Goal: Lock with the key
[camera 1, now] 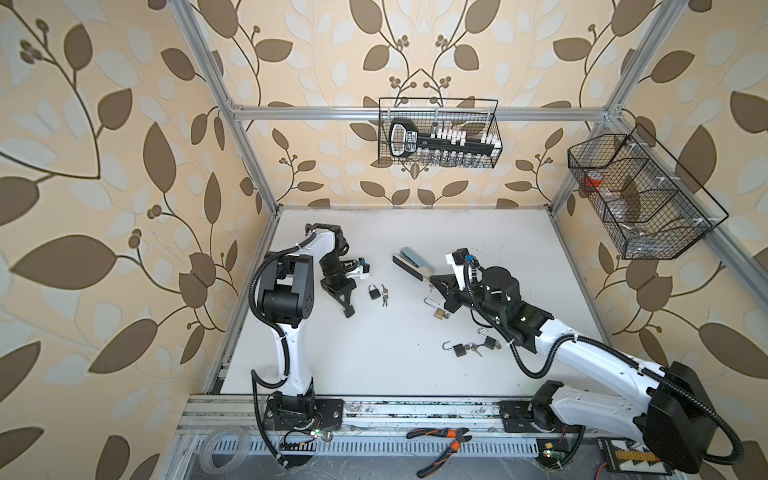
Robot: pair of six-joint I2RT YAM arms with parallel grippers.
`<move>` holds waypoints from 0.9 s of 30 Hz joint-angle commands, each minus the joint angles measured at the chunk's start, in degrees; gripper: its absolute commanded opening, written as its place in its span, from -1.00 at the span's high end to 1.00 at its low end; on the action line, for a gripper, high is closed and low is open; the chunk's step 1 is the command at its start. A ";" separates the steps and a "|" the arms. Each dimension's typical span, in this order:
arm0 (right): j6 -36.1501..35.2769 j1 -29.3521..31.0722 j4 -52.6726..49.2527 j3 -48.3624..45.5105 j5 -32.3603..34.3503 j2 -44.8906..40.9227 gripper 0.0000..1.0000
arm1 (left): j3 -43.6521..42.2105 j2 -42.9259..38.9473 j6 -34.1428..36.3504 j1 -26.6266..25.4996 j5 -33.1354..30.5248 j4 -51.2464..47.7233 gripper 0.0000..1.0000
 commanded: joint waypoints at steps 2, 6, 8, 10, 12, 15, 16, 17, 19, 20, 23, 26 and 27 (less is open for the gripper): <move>-0.86 0.28 0.54 -0.49 0.37 0.69 1.00 | 3.03 0.69 3.10 1.07 -0.49 -1.70 0.61; -1.29 0.26 0.39 -0.78 1.61 0.34 1.00 | 4.52 1.74 2.60 1.26 -1.99 -0.88 0.45; -1.47 0.26 0.64 -1.25 2.31 -0.14 1.00 | 5.26 2.30 2.33 1.63 -2.95 -0.08 0.40; -1.56 0.26 1.33 -1.81 3.52 -0.07 1.00 | 6.00 2.87 0.57 1.87 -5.61 1.36 0.34; -1.83 0.30 1.74 -1.96 4.75 0.15 1.00 | 6.85 2.29 -1.64 1.92 -7.63 2.69 0.19; -2.13 0.76 -1.67 -0.58 10.16 1.40 1.00 | 7.61 -1.87 -5.12 1.85 -7.45 6.04 0.06; -2.33 1.01 -2.79 -0.14 12.39 1.65 1.00 | 8.15 -3.50 -6.75 1.91 -7.56 7.09 -0.01; -2.44 1.14 -3.35 -0.01 14.77 1.66 1.00 | 8.85 -5.53 -8.49 1.77 -7.72 7.98 -0.06; -2.31 1.14 -3.50 0.00 17.49 1.16 1.00 | 9.86 -10.41 -12.34 1.74 -6.03 10.17 -0.20; -2.36 2.76 -3.24 -0.01 18.89 0.92 1.00 | 9.19 -13.91 -14.87 1.63 -5.67 12.73 -0.30; -2.88 6.95 -2.62 1.00 23.72 1.90 1.00 | 3.71 -25.60 -24.76 1.72 -4.36 23.94 -0.67; -1.75 12.98 -2.43 3.08 28.15 4.59 1.00 | -5.98 -38.51 -40.31 1.76 -3.68 37.17 -0.98; -1.27 15.39 -1.73 3.58 29.80 5.70 1.00 | -9.59 -42.59 -45.54 1.83 -1.74 41.05 -0.98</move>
